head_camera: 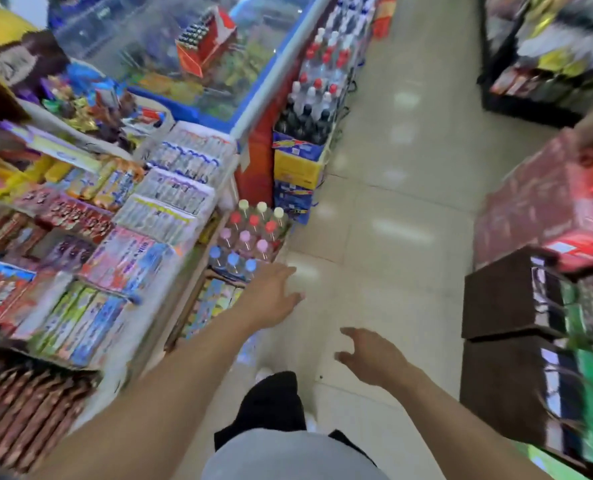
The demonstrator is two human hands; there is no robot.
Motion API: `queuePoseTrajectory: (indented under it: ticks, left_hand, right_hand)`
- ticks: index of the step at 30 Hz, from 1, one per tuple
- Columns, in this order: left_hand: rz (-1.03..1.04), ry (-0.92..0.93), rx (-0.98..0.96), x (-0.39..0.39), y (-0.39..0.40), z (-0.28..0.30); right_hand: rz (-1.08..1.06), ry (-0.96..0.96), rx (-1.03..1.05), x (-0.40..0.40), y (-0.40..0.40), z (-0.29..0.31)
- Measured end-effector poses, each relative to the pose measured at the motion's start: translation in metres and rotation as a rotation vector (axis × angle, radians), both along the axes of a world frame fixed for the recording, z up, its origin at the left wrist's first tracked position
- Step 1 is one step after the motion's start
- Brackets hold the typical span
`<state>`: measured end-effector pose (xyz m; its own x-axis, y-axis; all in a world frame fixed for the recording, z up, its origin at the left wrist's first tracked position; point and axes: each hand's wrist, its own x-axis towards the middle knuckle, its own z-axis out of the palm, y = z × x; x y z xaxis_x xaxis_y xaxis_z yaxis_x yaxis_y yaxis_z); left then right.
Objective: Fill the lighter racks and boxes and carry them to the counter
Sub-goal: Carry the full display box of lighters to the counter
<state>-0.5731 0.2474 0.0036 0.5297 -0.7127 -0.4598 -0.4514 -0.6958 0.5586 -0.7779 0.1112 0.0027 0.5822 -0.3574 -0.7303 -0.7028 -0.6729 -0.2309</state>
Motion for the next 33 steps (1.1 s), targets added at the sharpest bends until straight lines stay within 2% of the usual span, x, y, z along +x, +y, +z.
queuePoseTrajectory:
  ticks: [6, 10, 14, 20, 25, 29, 33]
  left_hand:
    - [-0.07, 0.022, 0.007, 0.031, -0.09, -0.012]
    - [-0.086, 0.13, 0.063, 0.053, -0.129, -0.044]
    - [-0.085, 0.217, 0.135, 0.074, -0.155, -0.052]
    - [0.08, 0.222, 0.124, 0.134, -0.208, -0.059]
    - [0.337, 0.174, 0.126, 0.193, -0.26, -0.082]
    - [0.463, 0.135, 0.111, 0.238, -0.31, -0.052]
    - [0.656, 0.092, 0.025, 0.275, -0.339, -0.046]
  right_hand:
    - [-0.046, 0.136, 0.116, 0.007, -0.063, -0.037]
    - [-0.022, 0.14, 0.099, 0.059, -0.123, -0.045]
    - [0.032, 0.08, 0.064, 0.137, -0.19, -0.031]
    - [0.174, -0.04, 0.001, 0.262, -0.283, -0.014]
    - [0.387, -0.084, 0.017, 0.361, -0.347, -0.019]
    - [0.544, -0.059, 0.042, 0.417, -0.393, -0.025]
    - [0.678, -0.028, 0.06, 0.456, -0.426, -0.026]
